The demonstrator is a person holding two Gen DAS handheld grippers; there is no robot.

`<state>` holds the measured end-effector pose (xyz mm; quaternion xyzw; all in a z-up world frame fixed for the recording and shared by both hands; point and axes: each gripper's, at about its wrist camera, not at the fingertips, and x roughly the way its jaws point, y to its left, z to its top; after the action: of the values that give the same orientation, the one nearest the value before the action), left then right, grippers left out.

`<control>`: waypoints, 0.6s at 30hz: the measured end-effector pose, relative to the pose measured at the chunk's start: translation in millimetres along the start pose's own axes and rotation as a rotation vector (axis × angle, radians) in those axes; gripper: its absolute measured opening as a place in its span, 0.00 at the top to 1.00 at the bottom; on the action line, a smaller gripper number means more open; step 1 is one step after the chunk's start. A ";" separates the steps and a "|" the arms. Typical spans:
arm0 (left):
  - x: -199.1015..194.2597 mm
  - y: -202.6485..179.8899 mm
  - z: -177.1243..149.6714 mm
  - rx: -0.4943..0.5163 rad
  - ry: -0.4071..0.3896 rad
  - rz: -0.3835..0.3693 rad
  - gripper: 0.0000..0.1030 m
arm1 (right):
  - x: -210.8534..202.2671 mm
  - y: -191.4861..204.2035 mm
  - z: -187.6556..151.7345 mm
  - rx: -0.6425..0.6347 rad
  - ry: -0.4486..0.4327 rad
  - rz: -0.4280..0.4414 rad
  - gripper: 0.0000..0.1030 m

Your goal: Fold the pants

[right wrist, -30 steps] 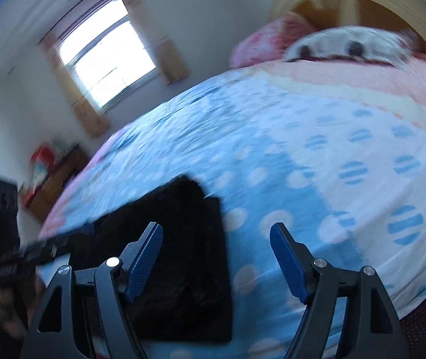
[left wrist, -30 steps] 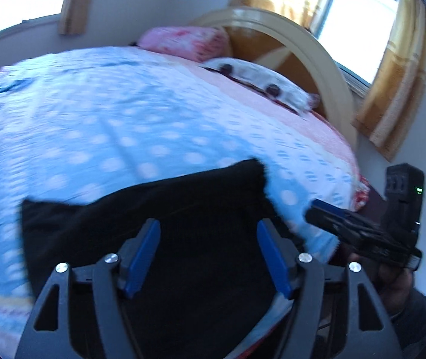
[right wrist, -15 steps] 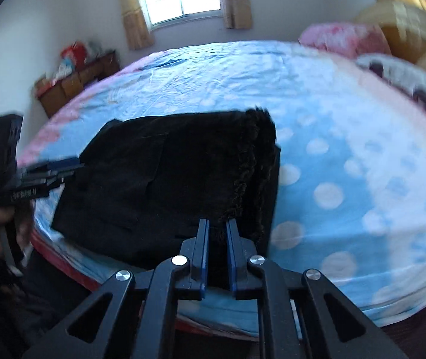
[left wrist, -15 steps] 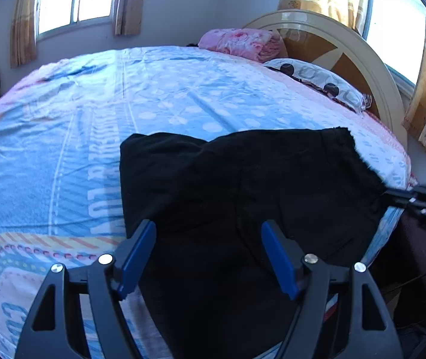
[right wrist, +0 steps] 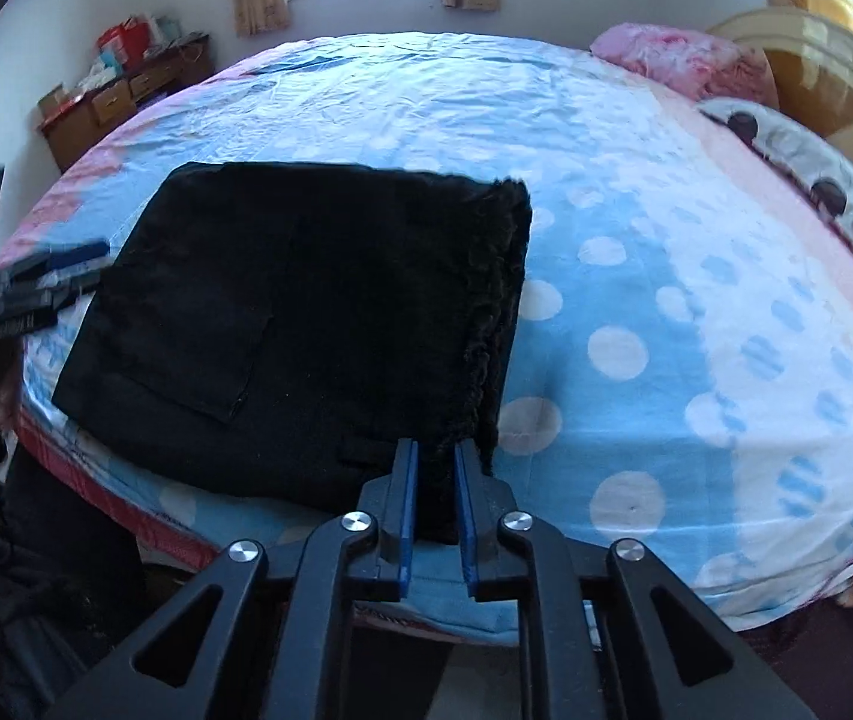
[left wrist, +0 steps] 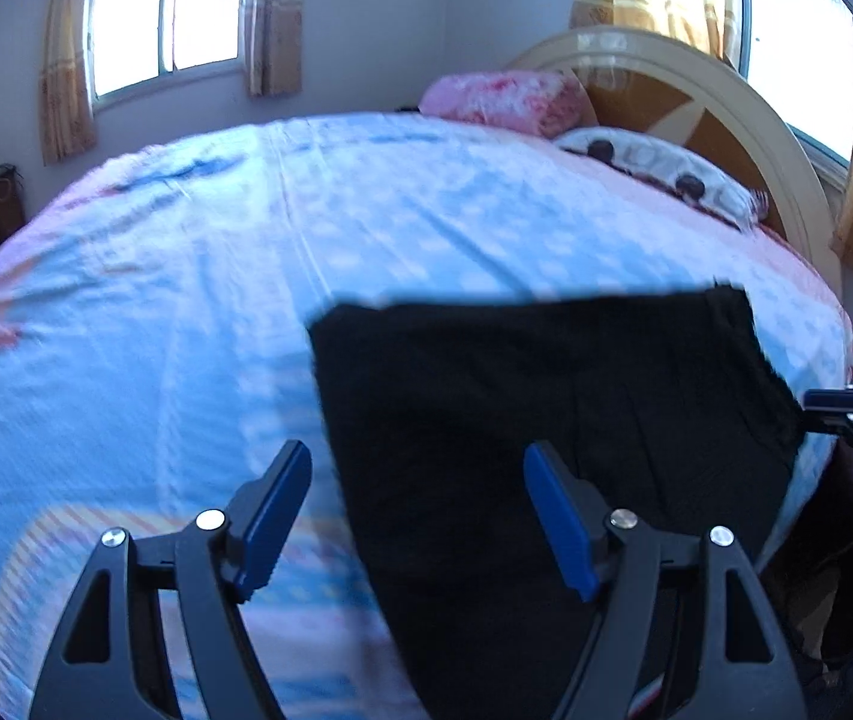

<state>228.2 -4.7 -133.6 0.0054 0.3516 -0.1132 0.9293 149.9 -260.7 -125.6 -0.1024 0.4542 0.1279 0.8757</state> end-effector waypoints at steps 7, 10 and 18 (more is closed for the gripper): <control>29.2 3.2 44.7 0.087 -0.019 0.075 0.16 | -26.4 16.6 46.8 0.024 -0.181 0.036 0.46; 56.0 3.4 51.0 0.108 0.036 0.106 0.15 | -8.8 27.5 66.7 0.021 -0.191 0.171 0.46; 97.9 18.7 49.5 0.061 0.133 0.121 0.05 | 75.8 -3.4 81.4 0.194 -0.021 0.211 0.46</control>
<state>335.7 -11.2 -161.8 0.0625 0.4078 -0.0668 0.9085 255.6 -229.9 -141.5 0.0322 0.4637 0.1757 0.8678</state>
